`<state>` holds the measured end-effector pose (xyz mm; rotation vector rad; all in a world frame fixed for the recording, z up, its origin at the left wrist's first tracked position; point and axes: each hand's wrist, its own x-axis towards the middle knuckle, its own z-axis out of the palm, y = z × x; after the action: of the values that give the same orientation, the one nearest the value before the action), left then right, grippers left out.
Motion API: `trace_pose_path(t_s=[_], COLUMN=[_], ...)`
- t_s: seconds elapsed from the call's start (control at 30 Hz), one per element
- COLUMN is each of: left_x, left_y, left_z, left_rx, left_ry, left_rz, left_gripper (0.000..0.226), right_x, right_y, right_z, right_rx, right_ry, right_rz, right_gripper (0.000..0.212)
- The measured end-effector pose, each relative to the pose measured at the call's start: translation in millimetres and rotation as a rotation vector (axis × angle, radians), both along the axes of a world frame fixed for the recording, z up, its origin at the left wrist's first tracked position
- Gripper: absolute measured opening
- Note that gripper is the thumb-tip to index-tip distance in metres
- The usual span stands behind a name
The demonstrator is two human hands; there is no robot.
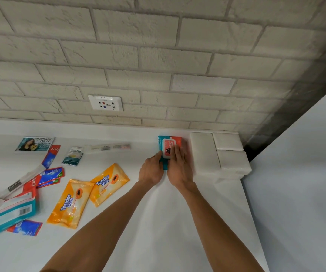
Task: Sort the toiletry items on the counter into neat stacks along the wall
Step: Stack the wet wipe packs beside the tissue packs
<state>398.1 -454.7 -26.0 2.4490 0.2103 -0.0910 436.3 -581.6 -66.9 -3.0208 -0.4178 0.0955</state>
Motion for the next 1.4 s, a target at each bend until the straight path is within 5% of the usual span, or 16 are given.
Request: trace_pose_path(t_s=[0.33, 0.7, 1.1, 1.4], left_x=[-14.2, -81.5, -214.9, -309.0], left_y=[14.8, 103.4, 249.3, 369.1], left_z=[19.3, 31.7, 52.7, 47.3], left_rx=[0.072, 0.251, 0.115, 0.021], left_ry=[0.026, -0.258, -0.108, 0.001], left_rz=[-0.010, -0.052, 0.251, 0.525], left_gripper=[0.052, 0.054, 0.046, 0.038], right_x=[-10.9, -77.3, -202.0, -295.4], right_y=[14.3, 66.8, 196.8, 326.3], right_z=[25.7, 64.7, 71.1, 66.9], right_rx=[-0.018, 0.287, 0.633, 0.661], right_ry=[0.021, -0.184, 0.094, 0.290], right_rz=[-0.012, 0.020, 0.000, 0.051], right_gripper=[0.086, 0.059, 0.039, 0.034])
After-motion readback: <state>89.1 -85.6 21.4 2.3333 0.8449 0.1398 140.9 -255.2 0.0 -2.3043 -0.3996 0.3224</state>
